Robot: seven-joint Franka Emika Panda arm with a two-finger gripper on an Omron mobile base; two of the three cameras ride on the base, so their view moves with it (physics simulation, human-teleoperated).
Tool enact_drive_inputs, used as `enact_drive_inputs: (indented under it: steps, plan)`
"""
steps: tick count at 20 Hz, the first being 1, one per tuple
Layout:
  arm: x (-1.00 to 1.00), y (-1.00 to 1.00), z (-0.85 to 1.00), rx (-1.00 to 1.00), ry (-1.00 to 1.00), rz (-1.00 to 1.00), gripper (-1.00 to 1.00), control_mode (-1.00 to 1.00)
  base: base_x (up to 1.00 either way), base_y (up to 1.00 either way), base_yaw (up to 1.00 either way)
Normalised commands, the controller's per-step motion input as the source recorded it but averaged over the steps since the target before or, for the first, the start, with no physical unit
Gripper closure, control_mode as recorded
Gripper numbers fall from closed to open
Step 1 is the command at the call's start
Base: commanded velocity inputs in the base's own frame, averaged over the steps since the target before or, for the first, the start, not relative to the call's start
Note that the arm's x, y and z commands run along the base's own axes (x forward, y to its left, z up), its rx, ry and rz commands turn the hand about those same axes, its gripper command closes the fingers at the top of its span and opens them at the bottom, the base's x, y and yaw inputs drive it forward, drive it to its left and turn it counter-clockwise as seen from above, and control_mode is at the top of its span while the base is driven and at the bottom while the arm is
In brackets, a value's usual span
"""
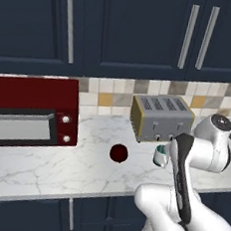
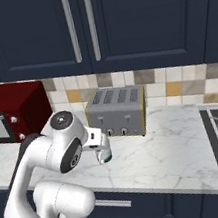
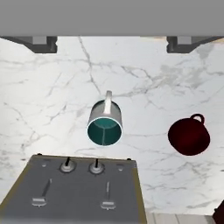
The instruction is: Clear the mugs and bowl far away from the sink.
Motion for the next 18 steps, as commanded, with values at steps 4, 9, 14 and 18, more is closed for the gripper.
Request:
enact_drive_inputs:
  steps: [4, 9, 14, 18]
  plan:
    - [-0.49, 0.00, 0.54, 0.00, 0.00, -0.16, -1.00, -1.00, 0.00, 0.00, 0.00]
    - [-0.77, 0.00, 0.36, 0.00, -0.03, -0.12, -1.00, -1.00, 0.00, 0.00, 0.00]
    - [-0.57, 0.00, 0.25, 0.00, -0.01, -0.05, -1.00, -1.00, 0.00, 0.00, 0.00]
    - [-0.51, 0.15, 0.22, 0.00, -0.03, 0.03, -1.00, -1.00, 0.00, 0.00, 0.00]
